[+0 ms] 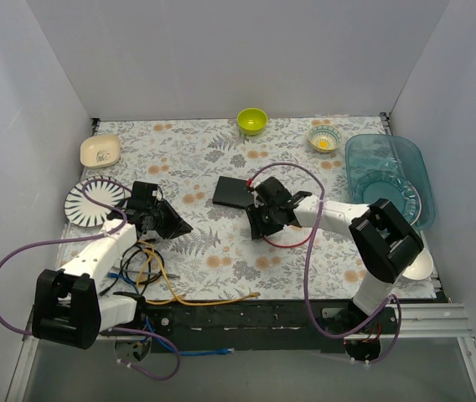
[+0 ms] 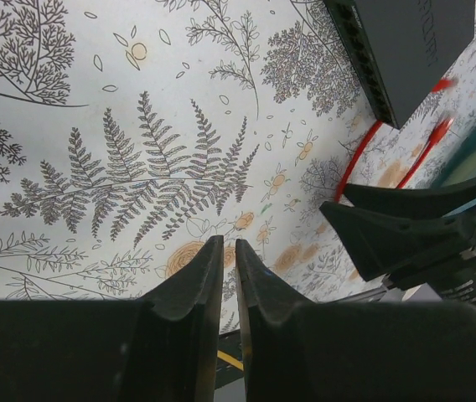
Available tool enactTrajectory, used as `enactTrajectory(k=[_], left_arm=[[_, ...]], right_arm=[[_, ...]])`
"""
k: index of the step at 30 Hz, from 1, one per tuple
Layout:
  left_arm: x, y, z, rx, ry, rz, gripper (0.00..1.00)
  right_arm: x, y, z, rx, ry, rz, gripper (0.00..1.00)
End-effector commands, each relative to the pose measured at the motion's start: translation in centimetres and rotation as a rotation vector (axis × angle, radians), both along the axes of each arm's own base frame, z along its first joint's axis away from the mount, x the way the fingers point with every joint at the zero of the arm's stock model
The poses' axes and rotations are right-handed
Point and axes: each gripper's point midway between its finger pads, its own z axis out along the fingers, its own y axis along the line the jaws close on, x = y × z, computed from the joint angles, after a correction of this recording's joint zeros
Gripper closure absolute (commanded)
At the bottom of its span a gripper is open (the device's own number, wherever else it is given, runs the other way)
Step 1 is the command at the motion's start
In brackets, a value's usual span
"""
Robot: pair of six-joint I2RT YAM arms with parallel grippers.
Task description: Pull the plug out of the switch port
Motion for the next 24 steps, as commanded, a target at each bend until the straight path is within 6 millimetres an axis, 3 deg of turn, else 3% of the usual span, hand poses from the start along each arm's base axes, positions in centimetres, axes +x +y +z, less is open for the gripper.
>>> enactTrajectory(k=[1, 9, 12, 14, 15, 20, 24], left_arm=[[-0.4, -0.3, -0.3, -0.012, 0.006, -0.027, 0.88], [-0.7, -0.1, -0.5, -0.005, 0.008, -0.018, 0.88], [-0.1, 0.5, 0.6, 0.029, -0.026, 0.012, 0.89], [0.6, 1.2, 2.7, 0.048, -0.089, 0.046, 0.89], [1.8, 1.5, 4.7, 0.066, -0.148, 0.07, 0.89], [3.0, 2.3, 7.4, 0.105, -0.159, 0.114, 0.91], [3.1, 1.0, 7.9, 0.031, -0.168, 0.087, 0.91]], right_arm=[[-7.8, -0.4, -4.5, -0.063, 0.26, 0.053, 0.55], [-10.4, 0.9, -4.0, -0.077, 0.267, 0.099, 0.95], [-9.8, 3.5, -0.6, 0.02, 0.196, 0.146, 0.99], [-9.2, 6.2, 2.4, 0.12, 0.159, 0.183, 0.99], [-9.0, 7.4, 3.9, 0.166, 0.14, 0.19, 0.99], [-7.0, 13.1, 11.3, 0.367, 0.075, 0.242, 0.99], [-5.9, 15.1, 13.6, 0.401, 0.065, 0.243, 0.97]])
